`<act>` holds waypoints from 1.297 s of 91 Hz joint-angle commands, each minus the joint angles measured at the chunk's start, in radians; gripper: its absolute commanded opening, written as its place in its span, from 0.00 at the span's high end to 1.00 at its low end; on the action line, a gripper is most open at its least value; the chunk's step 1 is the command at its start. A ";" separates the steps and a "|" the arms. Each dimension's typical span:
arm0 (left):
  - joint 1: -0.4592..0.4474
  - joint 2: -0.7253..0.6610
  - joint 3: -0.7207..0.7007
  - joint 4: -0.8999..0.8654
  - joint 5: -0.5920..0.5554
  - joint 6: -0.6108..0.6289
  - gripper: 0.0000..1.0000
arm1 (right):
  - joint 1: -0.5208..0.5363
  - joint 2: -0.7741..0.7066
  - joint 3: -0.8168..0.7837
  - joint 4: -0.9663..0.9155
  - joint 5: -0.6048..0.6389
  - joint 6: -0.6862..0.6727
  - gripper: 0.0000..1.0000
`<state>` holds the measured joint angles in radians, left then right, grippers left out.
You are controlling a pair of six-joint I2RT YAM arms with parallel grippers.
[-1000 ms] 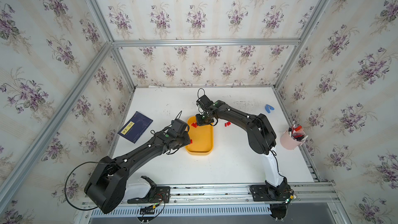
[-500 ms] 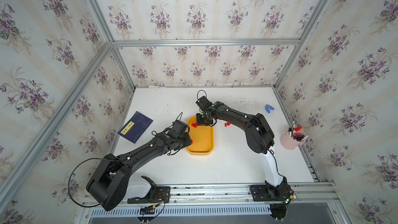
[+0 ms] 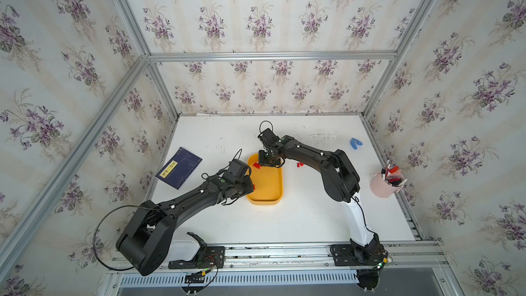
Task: Take the screw protection sleeves out of the storage box
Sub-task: Pick up the screw protection sleeve from the storage box.
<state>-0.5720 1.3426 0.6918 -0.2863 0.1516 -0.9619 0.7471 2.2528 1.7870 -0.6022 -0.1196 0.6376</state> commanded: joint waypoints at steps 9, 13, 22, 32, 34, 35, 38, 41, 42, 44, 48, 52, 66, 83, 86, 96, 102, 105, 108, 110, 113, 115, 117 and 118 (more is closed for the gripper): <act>0.000 0.005 -0.005 0.031 0.008 0.002 0.63 | 0.003 0.022 0.006 0.021 0.027 0.024 0.73; 0.000 0.007 -0.005 0.033 0.008 0.003 0.63 | 0.004 0.027 0.010 0.027 0.024 0.027 0.73; 0.000 0.008 -0.005 0.036 0.012 0.002 0.63 | 0.007 0.040 0.016 0.036 0.025 0.034 0.73; 0.000 0.006 -0.004 0.033 0.009 0.005 0.63 | 0.008 0.053 0.027 0.031 0.034 0.036 0.73; 0.000 0.006 -0.005 0.033 0.009 0.006 0.63 | 0.006 0.054 0.028 0.031 0.034 0.036 0.73; -0.001 0.006 -0.004 0.032 0.008 0.006 0.63 | 0.007 0.054 0.027 0.030 0.034 0.036 0.73; 0.000 0.006 -0.003 0.030 0.007 0.006 0.63 | 0.008 0.057 0.029 0.029 0.036 0.035 0.75; 0.000 0.006 -0.002 0.028 0.006 0.007 0.63 | 0.007 0.059 0.031 0.023 0.040 0.034 0.76; 0.000 0.006 -0.002 0.027 0.006 0.007 0.63 | 0.008 0.059 0.032 0.022 0.041 0.033 0.76; 0.000 0.006 -0.002 0.028 0.006 0.007 0.63 | 0.007 0.059 0.031 0.019 0.044 0.032 0.77; 0.000 0.005 -0.001 0.026 0.006 0.008 0.63 | 0.007 0.058 0.029 0.012 0.051 0.028 0.78; -0.001 0.004 -0.001 0.026 0.005 0.008 0.63 | 0.007 0.055 0.028 0.004 0.061 0.026 0.79; 0.000 0.005 0.004 0.023 0.000 0.008 0.63 | 0.007 0.031 0.012 0.009 0.079 0.020 0.82; 0.000 0.007 0.014 0.010 -0.005 0.006 0.63 | 0.006 -0.015 -0.004 0.020 0.087 -0.003 0.83; 0.000 0.006 0.016 0.007 -0.007 0.006 0.63 | 0.007 -0.026 -0.009 0.021 0.085 -0.009 0.83; 0.000 0.008 0.023 -0.003 -0.013 0.006 0.62 | 0.007 -0.079 -0.034 0.028 0.067 -0.043 0.84; 0.000 0.012 0.029 -0.007 -0.014 0.006 0.62 | 0.008 -0.123 -0.056 0.028 0.063 -0.065 0.85; 0.000 0.013 0.032 -0.008 -0.014 0.006 0.62 | 0.007 -0.149 -0.070 0.027 0.066 -0.077 0.85; 0.000 0.013 0.033 -0.010 -0.015 0.006 0.62 | 0.008 -0.177 -0.087 0.025 0.072 -0.088 0.85; 0.000 0.013 0.034 -0.011 -0.016 0.006 0.62 | 0.007 -0.196 -0.096 0.022 0.077 -0.095 0.85; 0.000 0.015 0.035 -0.013 -0.017 0.006 0.62 | 0.007 -0.226 -0.111 0.019 0.085 -0.106 0.85; -0.001 0.015 0.036 -0.014 -0.018 0.006 0.61 | 0.005 -0.246 -0.120 0.015 0.088 -0.112 0.85; 0.000 0.015 0.037 -0.015 -0.019 0.005 0.61 | 0.004 -0.266 -0.128 0.009 0.094 -0.119 0.85; 0.000 0.015 0.037 -0.016 -0.019 0.005 0.61 | 0.003 -0.275 -0.132 0.004 0.098 -0.123 0.85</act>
<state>-0.5728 1.3548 0.7197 -0.2939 0.1486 -0.9611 0.7544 2.0617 1.6890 -0.5816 -0.0509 0.5732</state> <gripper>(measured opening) 0.385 0.151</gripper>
